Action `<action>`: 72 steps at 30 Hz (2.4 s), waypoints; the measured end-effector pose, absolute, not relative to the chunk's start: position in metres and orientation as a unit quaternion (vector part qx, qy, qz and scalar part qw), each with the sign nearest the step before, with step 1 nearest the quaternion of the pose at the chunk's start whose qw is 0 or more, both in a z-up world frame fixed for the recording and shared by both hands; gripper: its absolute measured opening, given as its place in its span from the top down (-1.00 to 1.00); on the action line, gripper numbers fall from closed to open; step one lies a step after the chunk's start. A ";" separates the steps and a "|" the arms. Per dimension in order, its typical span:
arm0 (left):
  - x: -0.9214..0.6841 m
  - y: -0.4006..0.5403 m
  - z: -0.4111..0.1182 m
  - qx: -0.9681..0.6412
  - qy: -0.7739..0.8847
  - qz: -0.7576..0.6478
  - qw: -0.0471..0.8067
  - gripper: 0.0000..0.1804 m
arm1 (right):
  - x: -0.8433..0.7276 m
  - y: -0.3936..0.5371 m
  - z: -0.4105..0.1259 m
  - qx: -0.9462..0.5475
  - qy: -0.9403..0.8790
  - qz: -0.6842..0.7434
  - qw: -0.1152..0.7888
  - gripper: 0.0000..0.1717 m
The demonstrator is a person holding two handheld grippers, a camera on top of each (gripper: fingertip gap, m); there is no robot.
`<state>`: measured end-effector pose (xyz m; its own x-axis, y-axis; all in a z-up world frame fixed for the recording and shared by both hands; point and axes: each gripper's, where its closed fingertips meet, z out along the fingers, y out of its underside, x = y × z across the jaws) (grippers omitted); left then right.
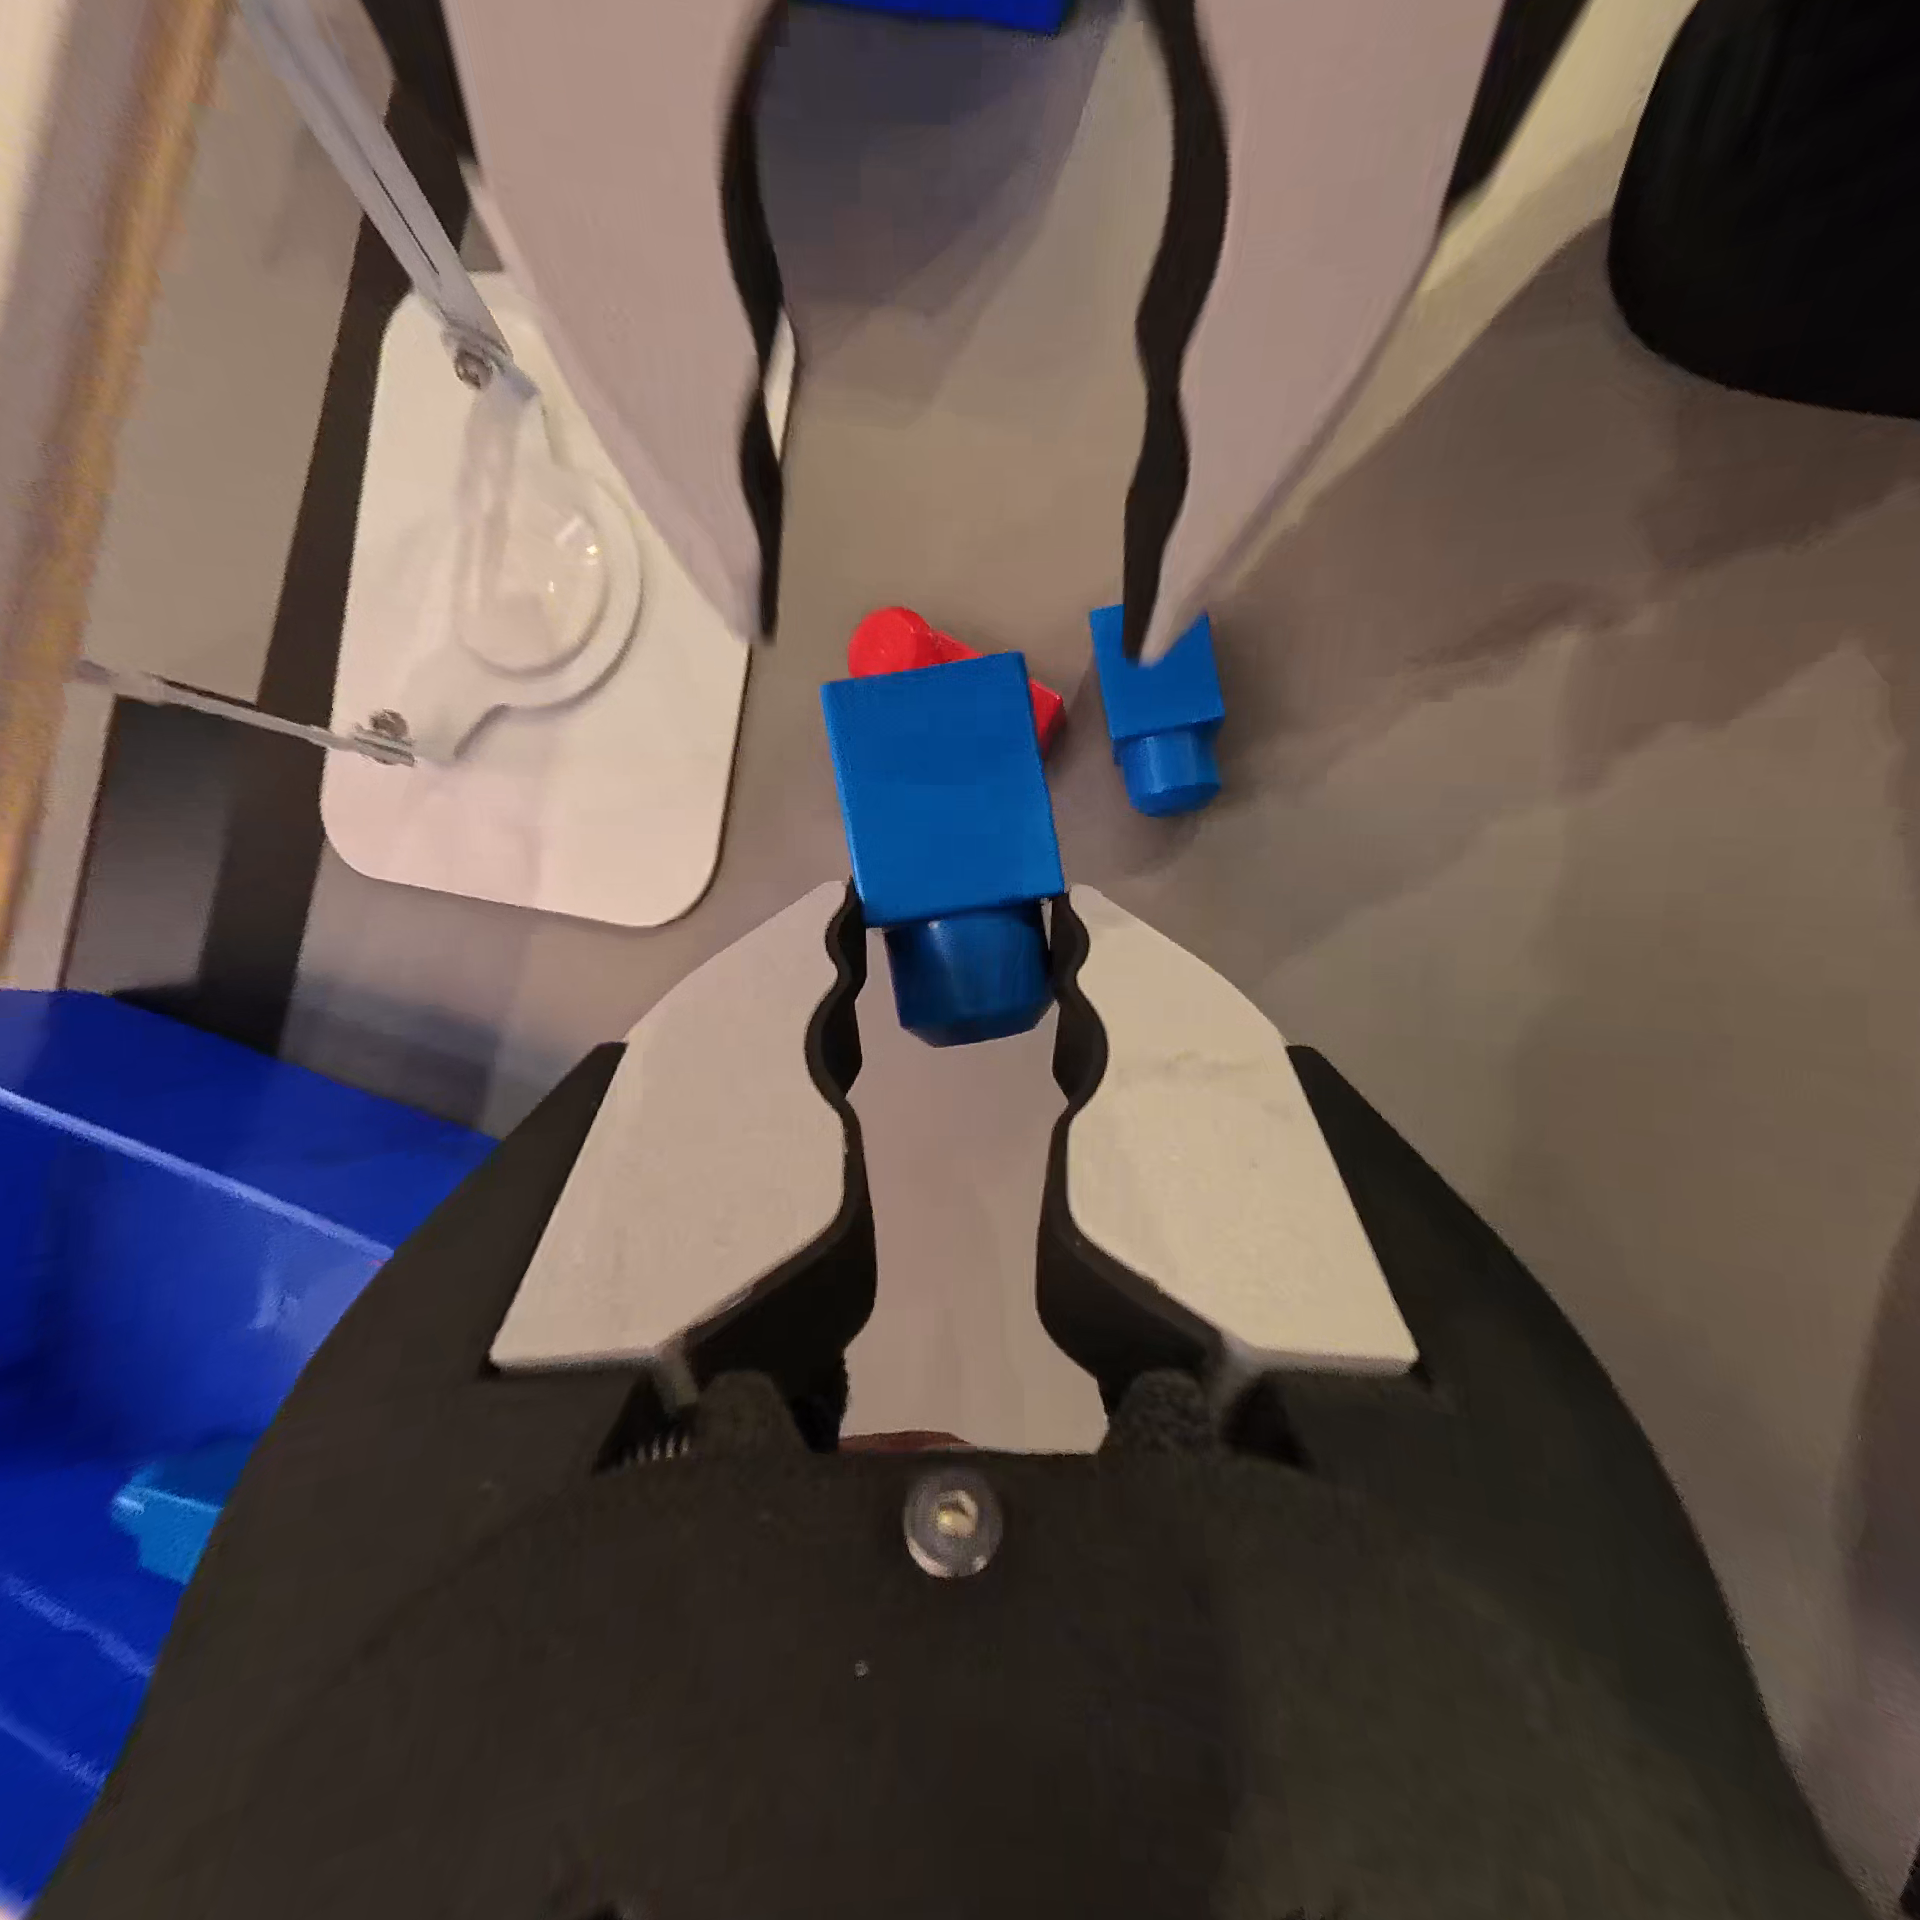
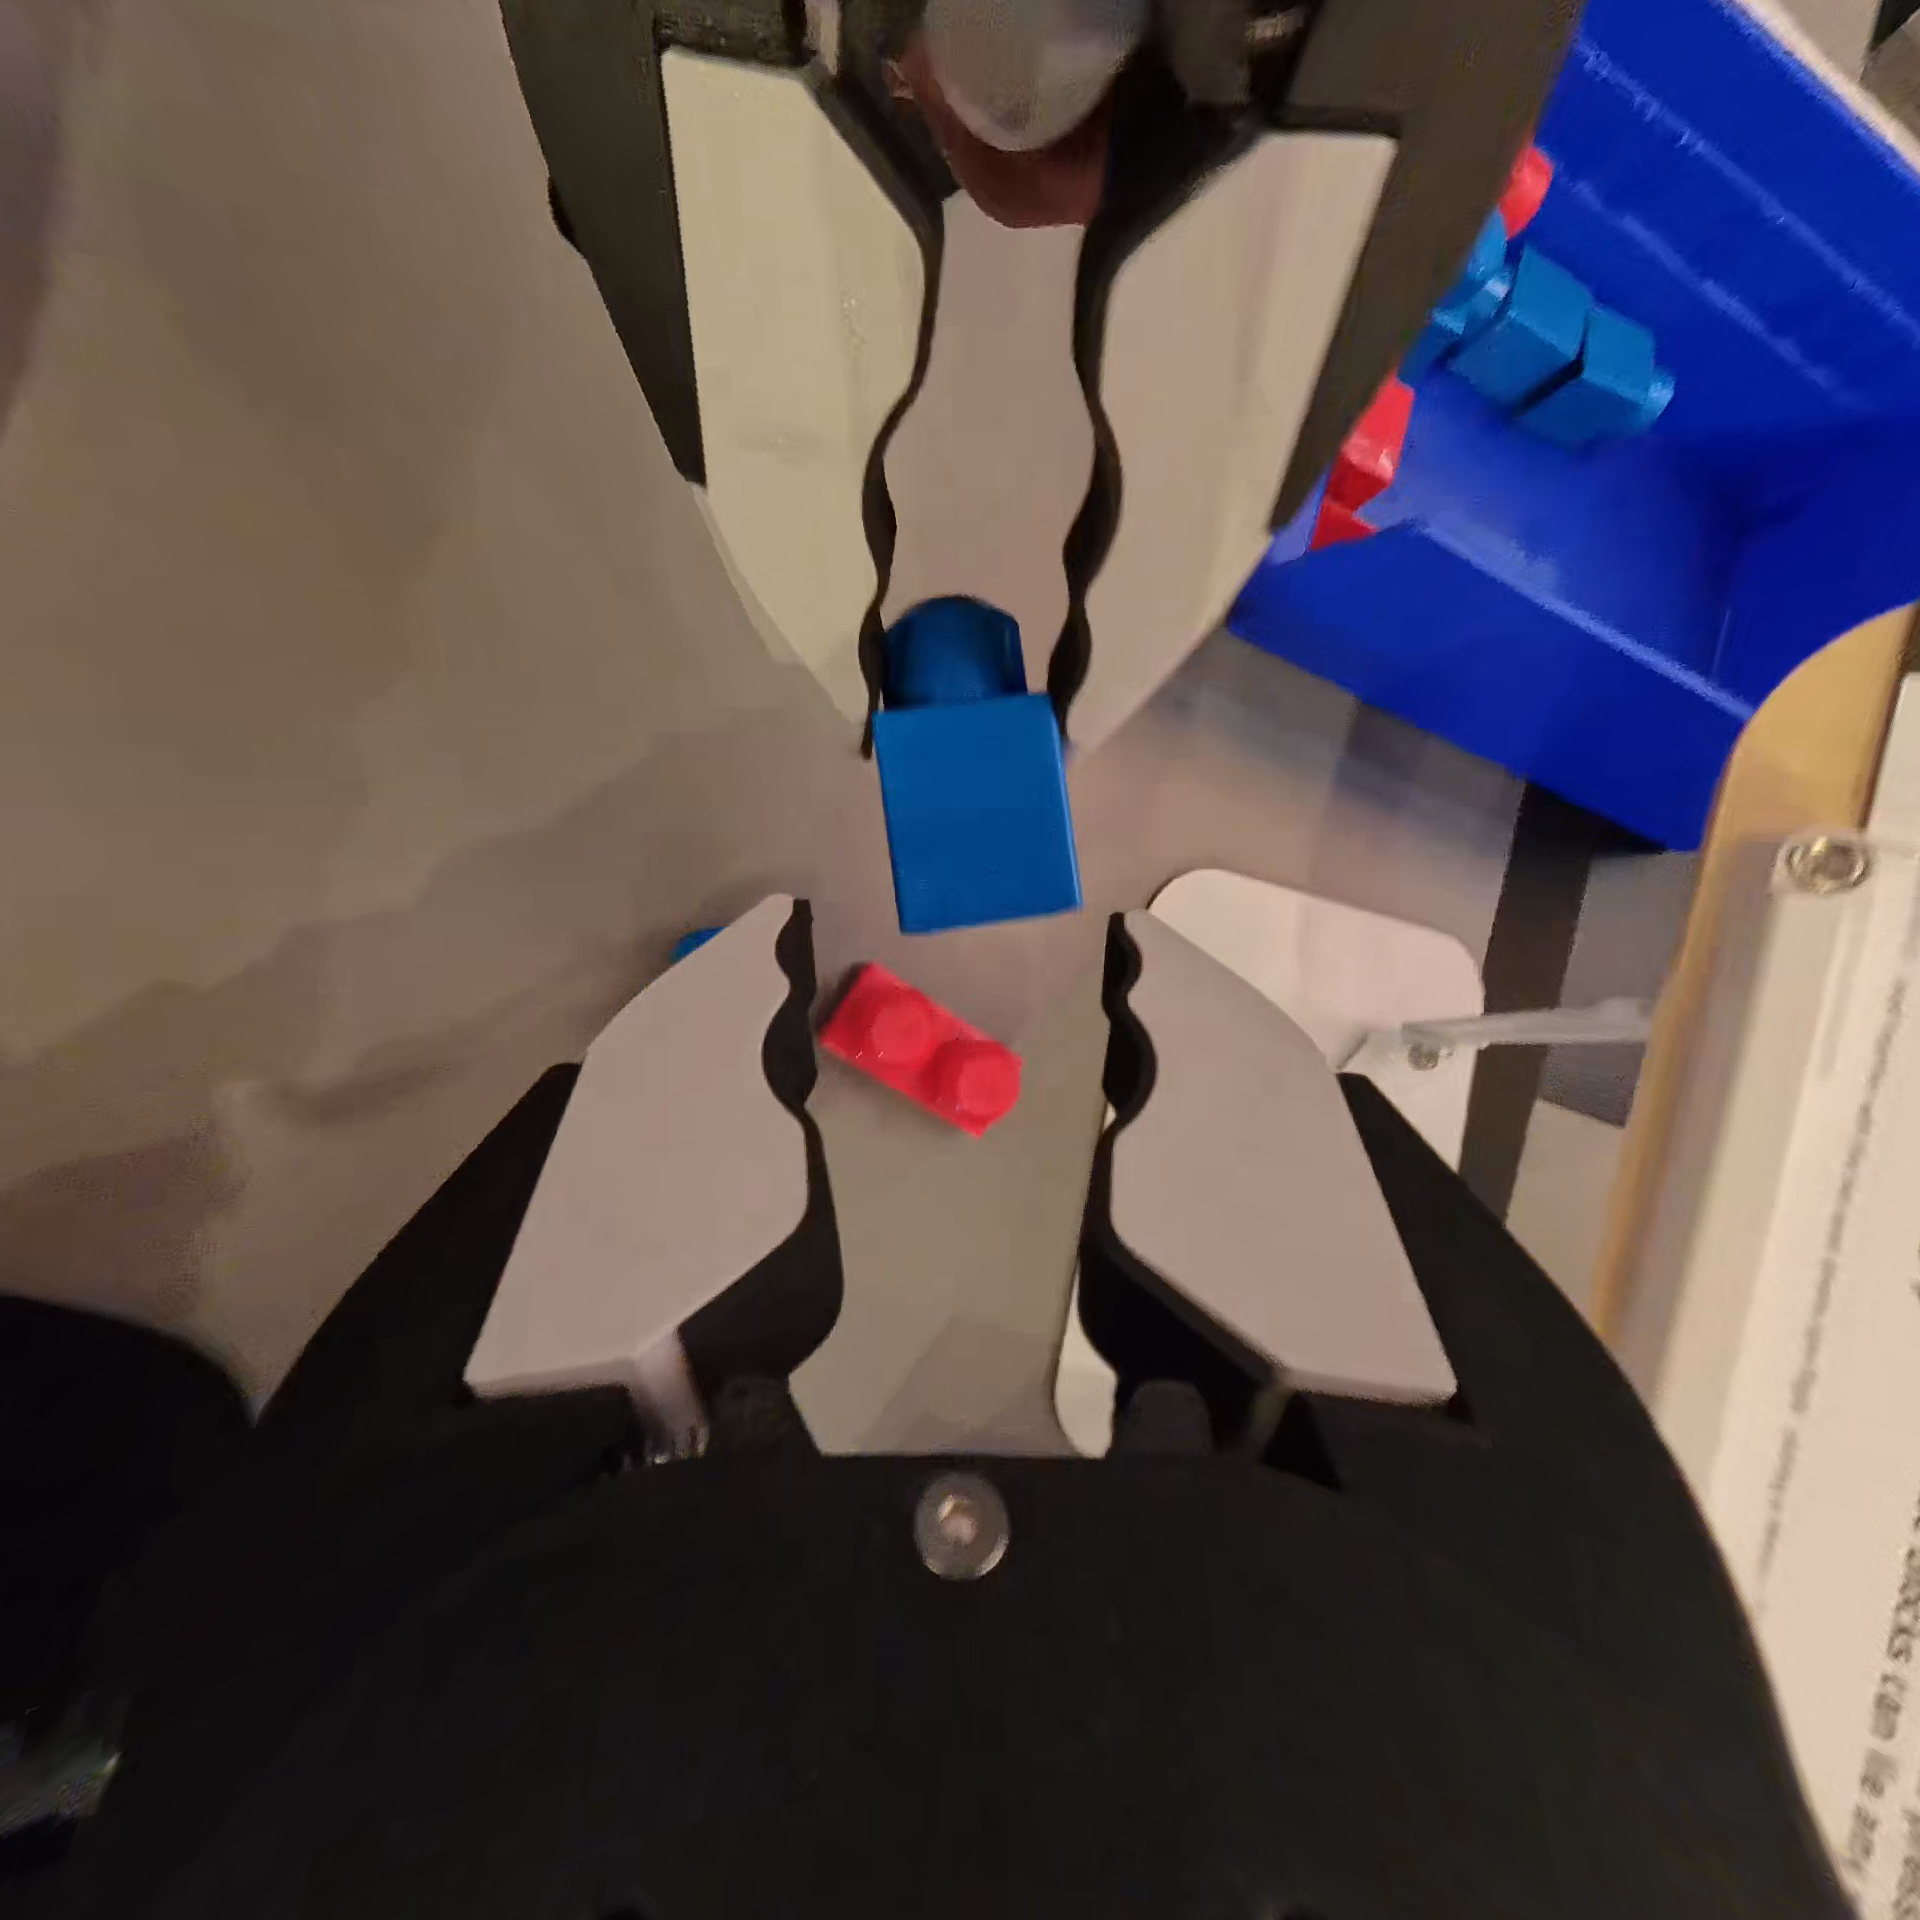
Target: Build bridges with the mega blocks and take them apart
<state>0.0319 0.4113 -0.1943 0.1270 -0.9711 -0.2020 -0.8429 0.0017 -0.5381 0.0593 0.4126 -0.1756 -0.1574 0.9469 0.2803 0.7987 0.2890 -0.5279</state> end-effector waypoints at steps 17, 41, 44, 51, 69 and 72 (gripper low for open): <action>0.042 0.433 -0.079 -0.607 0.533 -0.276 0.521 0.32 | 0.038 0.428 -0.084 -0.484 -0.589 0.427 0.486 0.57; 0.059 0.422 -0.044 -0.492 0.439 -0.479 0.579 0.58 | 0.022 0.419 -0.060 -0.390 -0.476 0.600 0.511 0.57; 0.063 0.418 -0.048 -0.487 0.448 -0.482 0.574 0.59 | 0.022 0.415 -0.059 -0.383 -0.478 0.605 0.509 0.57; 0.061 0.418 -0.049 -0.491 0.451 -0.477 0.573 0.60 | 0.020 0.415 -0.061 -0.388 -0.482 0.600 0.508 0.57; 0.025 0.477 -0.079 -0.588 0.488 -0.078 0.640 0.60 | 0.044 0.456 -0.060 -0.591 -0.452 0.479 0.466 0.53; 0.030 0.483 -0.094 -0.588 0.498 -0.002 0.637 0.60 | 0.037 0.459 -0.073 -0.642 -0.451 0.422 0.454 0.52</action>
<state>0.0300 0.4833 -0.0936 0.5037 -0.5886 -0.6323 -0.5836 0.3077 -0.7515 0.0373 0.4589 -0.0728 0.2361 0.9627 -0.1324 0.1955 -0.1805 -0.9640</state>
